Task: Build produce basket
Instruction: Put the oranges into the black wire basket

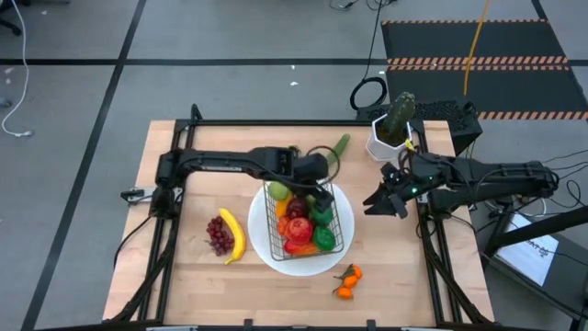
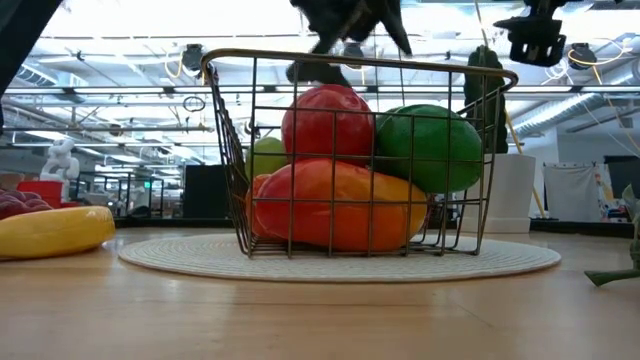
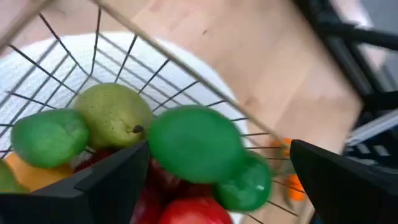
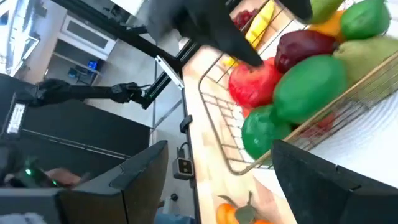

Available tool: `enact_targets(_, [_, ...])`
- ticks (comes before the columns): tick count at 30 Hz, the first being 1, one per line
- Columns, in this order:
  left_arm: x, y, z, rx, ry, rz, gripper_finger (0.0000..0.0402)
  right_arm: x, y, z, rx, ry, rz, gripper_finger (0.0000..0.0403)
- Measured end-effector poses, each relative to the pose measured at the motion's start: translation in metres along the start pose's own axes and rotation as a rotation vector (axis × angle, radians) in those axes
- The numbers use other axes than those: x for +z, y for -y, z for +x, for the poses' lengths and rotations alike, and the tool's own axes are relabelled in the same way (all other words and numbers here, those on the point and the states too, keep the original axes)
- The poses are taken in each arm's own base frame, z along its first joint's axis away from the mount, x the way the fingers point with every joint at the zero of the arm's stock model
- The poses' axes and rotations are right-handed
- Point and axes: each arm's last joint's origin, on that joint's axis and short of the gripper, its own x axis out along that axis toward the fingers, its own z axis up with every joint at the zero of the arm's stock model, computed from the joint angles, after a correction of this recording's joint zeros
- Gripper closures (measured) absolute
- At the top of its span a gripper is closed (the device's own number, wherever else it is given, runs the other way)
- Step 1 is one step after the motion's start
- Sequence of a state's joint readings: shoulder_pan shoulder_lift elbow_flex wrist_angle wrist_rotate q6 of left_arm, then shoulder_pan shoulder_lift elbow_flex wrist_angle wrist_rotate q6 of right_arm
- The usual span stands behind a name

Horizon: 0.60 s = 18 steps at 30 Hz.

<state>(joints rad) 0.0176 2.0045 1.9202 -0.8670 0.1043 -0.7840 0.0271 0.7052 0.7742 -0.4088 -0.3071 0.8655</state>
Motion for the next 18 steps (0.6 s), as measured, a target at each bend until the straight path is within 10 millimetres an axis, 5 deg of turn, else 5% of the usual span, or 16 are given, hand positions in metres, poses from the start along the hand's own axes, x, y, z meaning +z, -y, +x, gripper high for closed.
enact_targets(9, [-0.003,-0.002,-0.085,-0.03,0.085,-0.046,0.0035,-0.013,-0.017,0.023,-0.006,0.024,0.077,0.0126])
enact_targets(18, [-0.044,0.009,-0.14,0.036,0.117,-0.005,0.0081,-0.046,-0.041,0.067,0.074,-0.127,0.108,0.0136])
